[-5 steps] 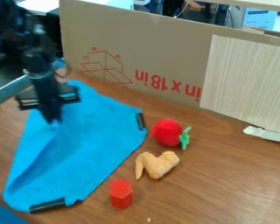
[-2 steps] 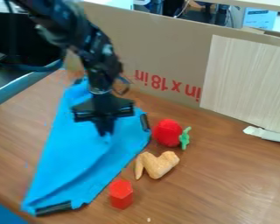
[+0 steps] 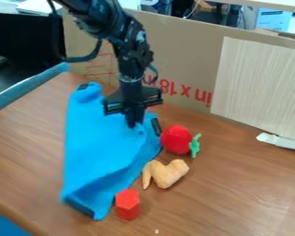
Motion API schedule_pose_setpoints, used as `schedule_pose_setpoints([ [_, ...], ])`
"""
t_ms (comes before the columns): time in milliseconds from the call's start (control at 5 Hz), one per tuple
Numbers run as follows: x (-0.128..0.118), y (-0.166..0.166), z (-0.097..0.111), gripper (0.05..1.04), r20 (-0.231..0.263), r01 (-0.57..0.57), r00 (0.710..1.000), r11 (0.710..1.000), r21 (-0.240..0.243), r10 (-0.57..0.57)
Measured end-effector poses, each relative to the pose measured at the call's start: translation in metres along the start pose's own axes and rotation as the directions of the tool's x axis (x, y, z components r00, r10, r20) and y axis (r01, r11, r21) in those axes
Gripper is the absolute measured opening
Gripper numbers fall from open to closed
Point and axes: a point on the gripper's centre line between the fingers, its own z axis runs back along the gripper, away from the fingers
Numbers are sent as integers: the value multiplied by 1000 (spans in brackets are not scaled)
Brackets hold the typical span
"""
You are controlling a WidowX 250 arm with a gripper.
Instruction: Fold the cloth from bottom left to top right
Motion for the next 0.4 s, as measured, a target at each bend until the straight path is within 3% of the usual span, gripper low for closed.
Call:
schedule_pose_setpoints([
  [200, 10, -9, -6, 93, -16, -3, 1000, 1000, 4, 3],
  [400, 6, 2, -12, 259, -28, 33, 999, 999, 26, -32],
])
